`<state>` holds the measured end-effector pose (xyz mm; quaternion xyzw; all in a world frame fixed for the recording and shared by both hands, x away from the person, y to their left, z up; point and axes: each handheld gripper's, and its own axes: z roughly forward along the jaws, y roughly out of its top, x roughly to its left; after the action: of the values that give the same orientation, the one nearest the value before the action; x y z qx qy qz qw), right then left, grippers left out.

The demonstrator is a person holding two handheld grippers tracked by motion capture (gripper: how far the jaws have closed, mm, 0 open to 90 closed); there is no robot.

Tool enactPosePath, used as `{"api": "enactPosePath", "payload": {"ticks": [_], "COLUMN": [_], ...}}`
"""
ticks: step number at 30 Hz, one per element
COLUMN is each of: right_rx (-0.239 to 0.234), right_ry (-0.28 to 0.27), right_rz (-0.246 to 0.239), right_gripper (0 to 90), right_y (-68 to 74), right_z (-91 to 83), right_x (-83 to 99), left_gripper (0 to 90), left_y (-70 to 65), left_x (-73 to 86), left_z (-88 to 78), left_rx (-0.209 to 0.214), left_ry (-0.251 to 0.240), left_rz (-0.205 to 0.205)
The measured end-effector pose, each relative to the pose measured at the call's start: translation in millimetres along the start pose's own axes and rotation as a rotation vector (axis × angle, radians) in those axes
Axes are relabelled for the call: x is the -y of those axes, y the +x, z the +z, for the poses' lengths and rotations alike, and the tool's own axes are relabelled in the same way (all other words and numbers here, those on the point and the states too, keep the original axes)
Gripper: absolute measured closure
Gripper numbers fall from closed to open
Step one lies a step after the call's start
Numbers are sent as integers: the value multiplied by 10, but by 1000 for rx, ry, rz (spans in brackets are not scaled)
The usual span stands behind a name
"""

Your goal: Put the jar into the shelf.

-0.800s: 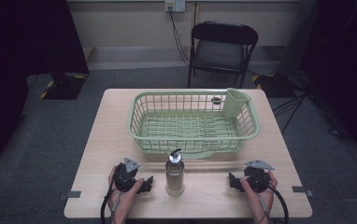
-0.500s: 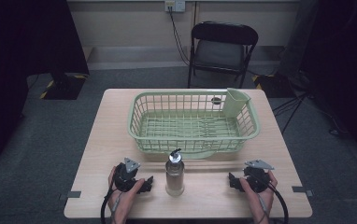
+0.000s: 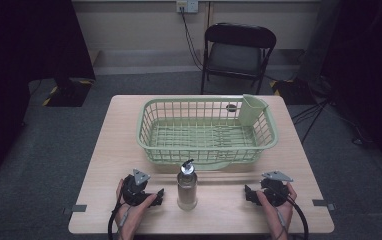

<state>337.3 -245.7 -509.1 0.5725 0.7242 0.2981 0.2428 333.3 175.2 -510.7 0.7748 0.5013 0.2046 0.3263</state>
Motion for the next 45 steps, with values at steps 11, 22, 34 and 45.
{"api": "enactPosePath", "payload": {"ticks": [11,22,34,45], "right_rx": [0,4,5,6], "right_ry": [0,0,1,1], "right_rz": [0,1,1,1], "right_gripper": [0,0,0,0], "right_y": [0,4,5,6], "right_z": [0,3,3,4], "right_x": [0,-3,-3,-4], "left_gripper": [37,27,41,62], "left_y": [-4,-22,-113,-220], "left_x": [2,-54,-102,-86], "left_z": [-19,-152,-369,-491], "left_rx": [-10,20,65,85], "left_ry": [-13,-86,-178,-190], "left_rz": [-32,-33,-1,-8]}}
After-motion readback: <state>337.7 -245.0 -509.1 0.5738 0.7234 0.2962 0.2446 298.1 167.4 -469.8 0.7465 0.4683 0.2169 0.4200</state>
